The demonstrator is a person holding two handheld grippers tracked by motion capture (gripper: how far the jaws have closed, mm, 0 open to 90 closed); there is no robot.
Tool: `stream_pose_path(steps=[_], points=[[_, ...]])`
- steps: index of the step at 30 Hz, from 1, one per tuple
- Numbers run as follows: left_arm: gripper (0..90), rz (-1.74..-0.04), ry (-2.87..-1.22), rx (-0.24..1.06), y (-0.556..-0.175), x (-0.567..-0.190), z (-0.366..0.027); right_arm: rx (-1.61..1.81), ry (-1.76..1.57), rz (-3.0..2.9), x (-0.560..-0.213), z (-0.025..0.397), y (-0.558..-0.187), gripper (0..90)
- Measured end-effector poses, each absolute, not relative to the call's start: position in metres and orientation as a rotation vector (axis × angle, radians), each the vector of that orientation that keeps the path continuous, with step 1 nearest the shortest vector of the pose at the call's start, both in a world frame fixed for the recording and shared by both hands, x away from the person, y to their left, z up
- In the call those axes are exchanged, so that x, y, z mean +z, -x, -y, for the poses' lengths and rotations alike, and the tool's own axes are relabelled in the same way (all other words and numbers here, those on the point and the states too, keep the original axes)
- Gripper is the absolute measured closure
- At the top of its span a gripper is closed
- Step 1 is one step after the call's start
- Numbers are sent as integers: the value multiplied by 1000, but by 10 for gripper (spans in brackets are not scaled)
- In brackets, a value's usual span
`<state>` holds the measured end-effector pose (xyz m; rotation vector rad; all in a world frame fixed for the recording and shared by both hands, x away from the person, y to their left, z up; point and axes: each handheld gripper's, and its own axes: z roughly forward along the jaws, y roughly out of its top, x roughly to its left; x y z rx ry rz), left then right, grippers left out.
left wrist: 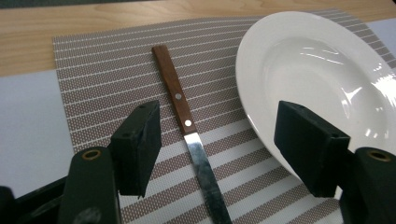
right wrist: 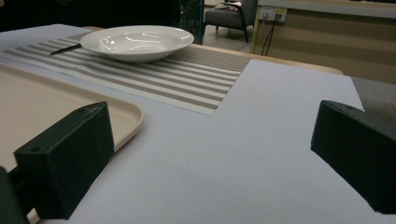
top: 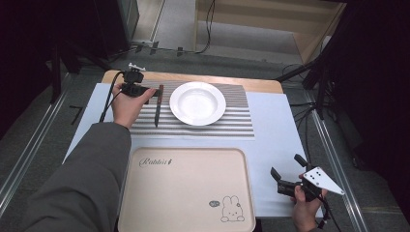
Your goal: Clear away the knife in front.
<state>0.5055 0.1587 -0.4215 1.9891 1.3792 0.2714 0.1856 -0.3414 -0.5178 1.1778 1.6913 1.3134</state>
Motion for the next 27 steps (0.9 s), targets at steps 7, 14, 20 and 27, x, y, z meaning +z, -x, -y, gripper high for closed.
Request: stream_pose_path(steps=[7,14,20,27], points=[[428,-1448,-2047,241,-523,-436,-150,1312,-1168,-1702,-518,341,-187,0],[515,-1497,-2081,263,-535,-454,-140,1315,-1167,-1713,-518,341,-187,0],[571,-1509,-2111,261,-540,-463,-132,1318,-1169,-1715,-518,341,-188,0],[641,-1532,-2139,295,-541,-471,-126,1318,-1169,-1712,-519,341,-188,0]])
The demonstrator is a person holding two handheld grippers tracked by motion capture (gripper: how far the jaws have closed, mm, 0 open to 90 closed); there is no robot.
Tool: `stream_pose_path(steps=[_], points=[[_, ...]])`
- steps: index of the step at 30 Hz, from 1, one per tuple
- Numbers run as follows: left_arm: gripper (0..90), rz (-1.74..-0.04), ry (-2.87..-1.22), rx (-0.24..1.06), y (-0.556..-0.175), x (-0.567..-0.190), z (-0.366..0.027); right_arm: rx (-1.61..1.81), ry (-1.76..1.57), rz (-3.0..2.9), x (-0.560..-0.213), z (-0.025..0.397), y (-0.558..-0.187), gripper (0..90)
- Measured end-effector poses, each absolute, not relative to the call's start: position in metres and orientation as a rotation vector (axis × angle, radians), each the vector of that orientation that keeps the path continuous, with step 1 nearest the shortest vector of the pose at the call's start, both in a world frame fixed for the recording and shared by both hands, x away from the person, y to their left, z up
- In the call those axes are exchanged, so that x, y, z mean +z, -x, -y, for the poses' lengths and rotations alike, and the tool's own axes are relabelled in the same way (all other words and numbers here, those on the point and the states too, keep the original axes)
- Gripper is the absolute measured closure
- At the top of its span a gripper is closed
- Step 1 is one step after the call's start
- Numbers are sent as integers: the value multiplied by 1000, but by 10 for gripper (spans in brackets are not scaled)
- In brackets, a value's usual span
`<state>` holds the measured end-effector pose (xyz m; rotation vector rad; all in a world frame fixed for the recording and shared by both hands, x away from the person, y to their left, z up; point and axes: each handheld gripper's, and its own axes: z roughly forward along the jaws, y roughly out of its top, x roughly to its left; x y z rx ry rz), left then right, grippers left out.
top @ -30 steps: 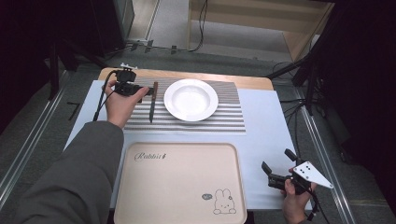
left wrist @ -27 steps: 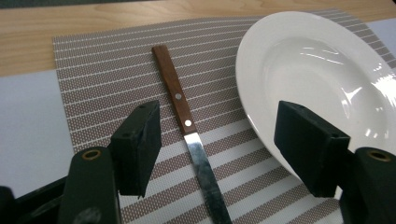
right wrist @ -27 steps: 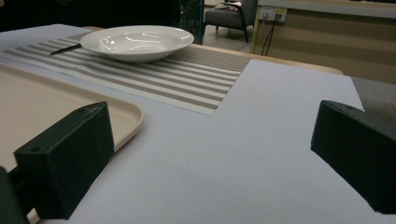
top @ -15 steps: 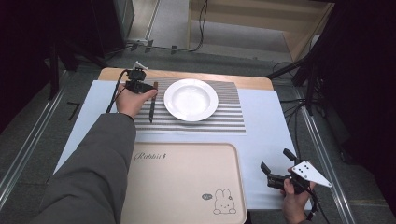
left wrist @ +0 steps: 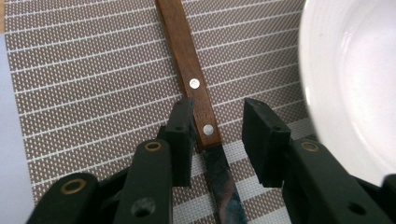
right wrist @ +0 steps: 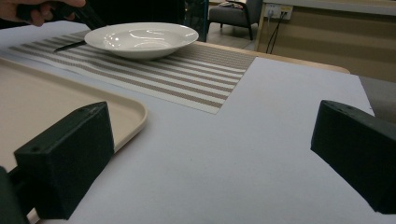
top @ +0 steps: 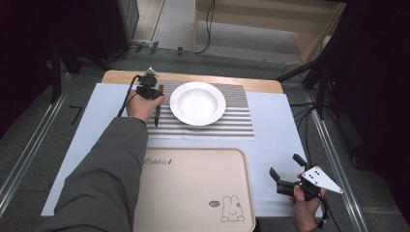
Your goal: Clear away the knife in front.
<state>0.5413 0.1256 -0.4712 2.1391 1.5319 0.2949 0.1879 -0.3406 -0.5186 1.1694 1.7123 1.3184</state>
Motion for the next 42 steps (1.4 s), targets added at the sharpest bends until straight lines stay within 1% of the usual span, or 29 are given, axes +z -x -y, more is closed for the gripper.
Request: stream_pose_path(steps=[1,7,10,19,26,34,39,42], points=[[671,-1529,-2156,306,-541,-474,-124,1318,-1169,-1712,-519,341,-188,0],[706,-1537,-2196,347,-542,-478,-122,1318,-1170,-1712,-519,341,-188,0],[757,-1521,-2210,379,-540,-479,-122,1317,-1172,-1711,-519,341,-188,0],[767,-1498,-2190,370,-540,-479,-126,1317,-1171,-1710,-519,341,-188,0],[767,-1487,-2191,341,-537,-470,-129,1319,-1169,-1712,-519,341,-188,0],[767,-1460,-2176,314,-527,-456,-136,1316,-1161,-1717,-519,341,-189,0],[767,-1453,-2191,324,-518,-448,-137,1317,-1164,-1717,-519,341,-189,0],[768,-1439,-2182,303,-512,-443,-140,1314,-1162,-1719,-519,340,-189,0]])
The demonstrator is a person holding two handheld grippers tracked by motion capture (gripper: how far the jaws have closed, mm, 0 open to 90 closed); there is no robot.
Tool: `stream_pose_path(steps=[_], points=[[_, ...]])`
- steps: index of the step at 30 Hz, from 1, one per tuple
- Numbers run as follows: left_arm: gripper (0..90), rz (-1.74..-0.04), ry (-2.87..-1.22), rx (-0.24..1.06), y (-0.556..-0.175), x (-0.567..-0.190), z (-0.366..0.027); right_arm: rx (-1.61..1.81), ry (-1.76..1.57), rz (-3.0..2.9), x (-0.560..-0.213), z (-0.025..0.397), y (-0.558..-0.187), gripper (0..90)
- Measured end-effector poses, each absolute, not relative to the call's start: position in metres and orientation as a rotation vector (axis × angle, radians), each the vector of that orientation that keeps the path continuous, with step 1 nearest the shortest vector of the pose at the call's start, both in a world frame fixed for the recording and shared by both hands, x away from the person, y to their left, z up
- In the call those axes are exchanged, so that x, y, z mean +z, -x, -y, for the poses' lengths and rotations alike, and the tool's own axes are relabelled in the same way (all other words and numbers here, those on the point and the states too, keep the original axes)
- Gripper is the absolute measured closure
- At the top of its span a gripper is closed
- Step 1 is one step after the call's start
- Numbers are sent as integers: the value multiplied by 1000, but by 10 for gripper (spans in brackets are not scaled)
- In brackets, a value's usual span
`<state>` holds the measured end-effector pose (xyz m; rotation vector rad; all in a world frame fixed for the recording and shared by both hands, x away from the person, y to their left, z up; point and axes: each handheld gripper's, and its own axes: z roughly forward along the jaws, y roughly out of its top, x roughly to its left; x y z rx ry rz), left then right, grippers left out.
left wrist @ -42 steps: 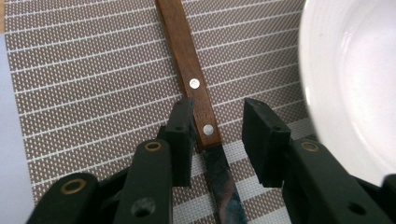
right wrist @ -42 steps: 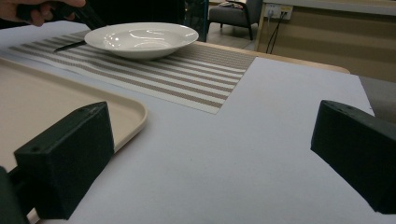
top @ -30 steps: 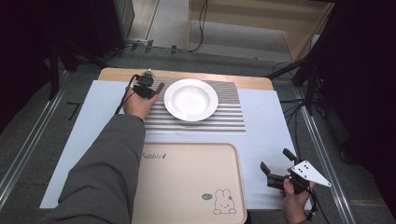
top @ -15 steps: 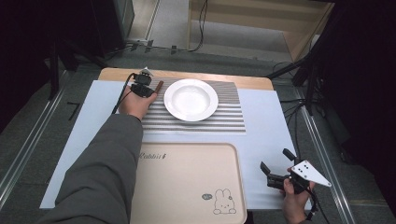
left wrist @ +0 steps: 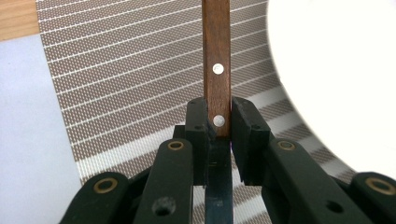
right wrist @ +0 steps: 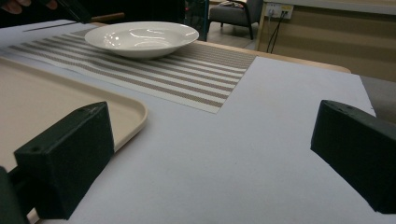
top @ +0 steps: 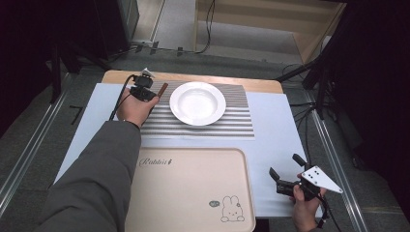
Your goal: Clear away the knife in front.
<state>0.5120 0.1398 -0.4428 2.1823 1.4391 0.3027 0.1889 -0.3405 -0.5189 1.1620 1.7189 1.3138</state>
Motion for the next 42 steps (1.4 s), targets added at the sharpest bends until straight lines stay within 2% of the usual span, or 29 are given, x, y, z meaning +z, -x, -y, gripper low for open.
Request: stream_pose_path(steps=[7,28,42], points=[[767,-1399,-2177,262,-498,-436,-143,1307,-1163,-1725,-519,339,-189,0],[768,-1318,-2190,256,-458,-420,-155,1299,-1165,-1729,-519,339,-189,0],[768,-1254,-2181,266,-414,-413,-173,1296,-1163,-1730,-519,338,-189,0]])
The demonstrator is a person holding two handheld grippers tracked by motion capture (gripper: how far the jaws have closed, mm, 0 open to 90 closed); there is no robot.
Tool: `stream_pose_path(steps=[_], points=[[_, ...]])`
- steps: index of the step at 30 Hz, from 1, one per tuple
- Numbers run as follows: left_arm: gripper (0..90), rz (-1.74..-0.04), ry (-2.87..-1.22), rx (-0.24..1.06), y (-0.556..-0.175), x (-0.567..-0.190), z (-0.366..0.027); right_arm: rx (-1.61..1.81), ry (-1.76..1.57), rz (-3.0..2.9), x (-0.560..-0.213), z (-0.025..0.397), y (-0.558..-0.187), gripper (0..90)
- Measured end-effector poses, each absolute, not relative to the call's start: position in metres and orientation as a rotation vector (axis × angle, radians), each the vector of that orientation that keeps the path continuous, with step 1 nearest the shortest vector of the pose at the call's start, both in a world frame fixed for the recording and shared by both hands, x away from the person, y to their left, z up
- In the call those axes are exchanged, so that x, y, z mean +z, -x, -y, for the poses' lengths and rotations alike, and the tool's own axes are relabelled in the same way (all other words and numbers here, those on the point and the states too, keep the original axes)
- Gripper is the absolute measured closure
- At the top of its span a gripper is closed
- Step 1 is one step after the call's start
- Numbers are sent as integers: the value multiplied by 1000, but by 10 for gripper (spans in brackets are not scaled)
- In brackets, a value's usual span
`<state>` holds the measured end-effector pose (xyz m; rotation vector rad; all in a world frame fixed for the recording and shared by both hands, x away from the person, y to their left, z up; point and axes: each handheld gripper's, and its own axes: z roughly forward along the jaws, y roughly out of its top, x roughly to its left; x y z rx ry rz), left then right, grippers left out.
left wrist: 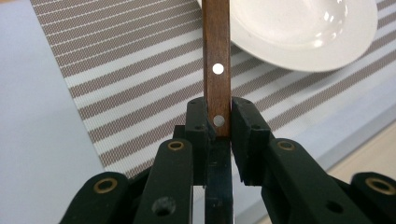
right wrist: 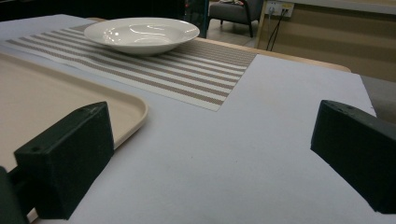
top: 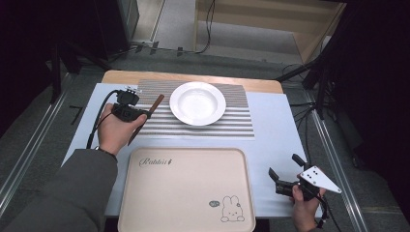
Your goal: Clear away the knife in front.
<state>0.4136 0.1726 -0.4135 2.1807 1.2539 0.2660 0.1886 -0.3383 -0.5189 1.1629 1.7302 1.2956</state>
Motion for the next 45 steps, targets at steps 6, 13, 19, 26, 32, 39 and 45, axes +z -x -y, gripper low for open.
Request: stream_pose_path(steps=[6,13,19,26,32,39,45], points=[[768,-1238,-2188,266,-398,-414,-175,1294,-1157,-1732,-519,338,-189,0],[767,-1215,-2176,256,-378,-417,-177,1294,-1158,-1733,-519,338,-189,0],[767,-1185,-2171,245,-356,-417,-180,1297,-1154,-1735,-519,338,-189,0],[767,-1160,-2167,240,-337,-418,-178,1299,-1154,-1735,-519,338,-189,0],[767,-1138,-2165,250,-317,-420,-175,1299,-1154,-1736,-519,338,-189,0],[767,-1124,-2176,246,-298,-427,-172,1302,-1153,-1737,-519,338,-189,0],[767,-1119,-2180,230,-285,-433,-171,1299,-1155,-1734,-519,338,-189,0]])
